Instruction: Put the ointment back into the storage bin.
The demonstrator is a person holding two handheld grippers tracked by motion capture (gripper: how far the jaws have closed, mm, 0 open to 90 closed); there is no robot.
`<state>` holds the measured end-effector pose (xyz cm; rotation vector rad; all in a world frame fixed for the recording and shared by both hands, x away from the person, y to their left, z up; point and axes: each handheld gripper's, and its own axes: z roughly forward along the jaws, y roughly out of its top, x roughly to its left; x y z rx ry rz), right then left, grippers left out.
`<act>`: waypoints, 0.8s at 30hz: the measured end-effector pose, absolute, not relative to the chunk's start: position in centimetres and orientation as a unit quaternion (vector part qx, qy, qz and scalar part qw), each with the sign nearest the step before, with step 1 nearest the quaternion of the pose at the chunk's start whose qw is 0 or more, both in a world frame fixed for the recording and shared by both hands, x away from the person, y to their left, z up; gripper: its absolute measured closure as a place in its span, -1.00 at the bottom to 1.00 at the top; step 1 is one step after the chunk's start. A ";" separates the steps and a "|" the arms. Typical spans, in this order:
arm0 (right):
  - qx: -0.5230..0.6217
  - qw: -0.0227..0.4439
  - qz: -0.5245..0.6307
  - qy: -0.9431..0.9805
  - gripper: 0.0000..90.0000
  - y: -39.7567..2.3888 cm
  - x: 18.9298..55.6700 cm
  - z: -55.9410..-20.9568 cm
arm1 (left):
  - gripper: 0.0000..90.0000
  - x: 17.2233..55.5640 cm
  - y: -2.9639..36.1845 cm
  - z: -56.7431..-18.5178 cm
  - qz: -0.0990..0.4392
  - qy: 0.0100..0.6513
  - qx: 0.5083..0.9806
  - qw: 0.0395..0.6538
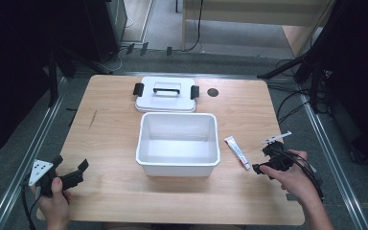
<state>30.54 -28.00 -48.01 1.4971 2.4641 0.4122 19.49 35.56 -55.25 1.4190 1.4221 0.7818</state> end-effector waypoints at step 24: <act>0.475 0.029 0.034 0.879 -0.17 -25.6 33.5 -48.5 | -1.00 19.7 35.6 -55.2 0.311 0.586 0.582 0.470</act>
